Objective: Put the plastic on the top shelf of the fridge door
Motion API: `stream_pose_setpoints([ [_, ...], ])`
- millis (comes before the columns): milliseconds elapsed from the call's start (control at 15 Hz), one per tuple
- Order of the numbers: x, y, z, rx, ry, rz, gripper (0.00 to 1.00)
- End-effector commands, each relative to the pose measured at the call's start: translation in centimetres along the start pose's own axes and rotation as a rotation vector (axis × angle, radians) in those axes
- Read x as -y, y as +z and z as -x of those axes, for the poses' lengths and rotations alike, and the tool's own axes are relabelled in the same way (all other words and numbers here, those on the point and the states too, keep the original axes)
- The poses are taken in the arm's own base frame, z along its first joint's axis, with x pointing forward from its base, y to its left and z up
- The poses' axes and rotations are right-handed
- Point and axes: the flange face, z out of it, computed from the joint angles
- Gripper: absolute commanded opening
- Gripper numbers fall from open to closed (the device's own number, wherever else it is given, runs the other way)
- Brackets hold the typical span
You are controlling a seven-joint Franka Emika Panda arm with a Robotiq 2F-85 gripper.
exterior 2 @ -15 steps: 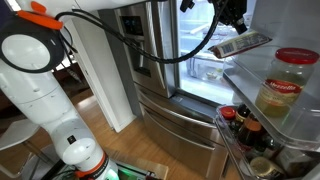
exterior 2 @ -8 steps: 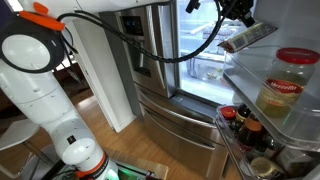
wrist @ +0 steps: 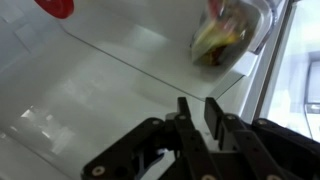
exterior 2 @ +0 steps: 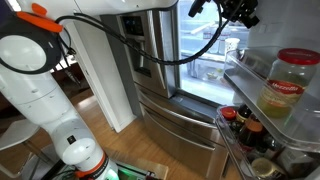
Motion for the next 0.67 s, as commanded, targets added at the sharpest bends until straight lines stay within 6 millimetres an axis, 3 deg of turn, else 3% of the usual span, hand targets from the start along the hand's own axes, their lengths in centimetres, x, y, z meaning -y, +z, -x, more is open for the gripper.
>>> stream_pose_setpoints([
  [0,-1.5,1.0,0.2,0.052,0.025,0.008,0.56],
  [400,-1.0,-2.0,1.8,0.217,0.042,0.024,0.99],
  [533,-0.7,-3.0,2.2,0.256,0.08,0.02,1.0],
  [600,-0.8,-1.9,1.8,0.23,0.044,0.015,1.0],
])
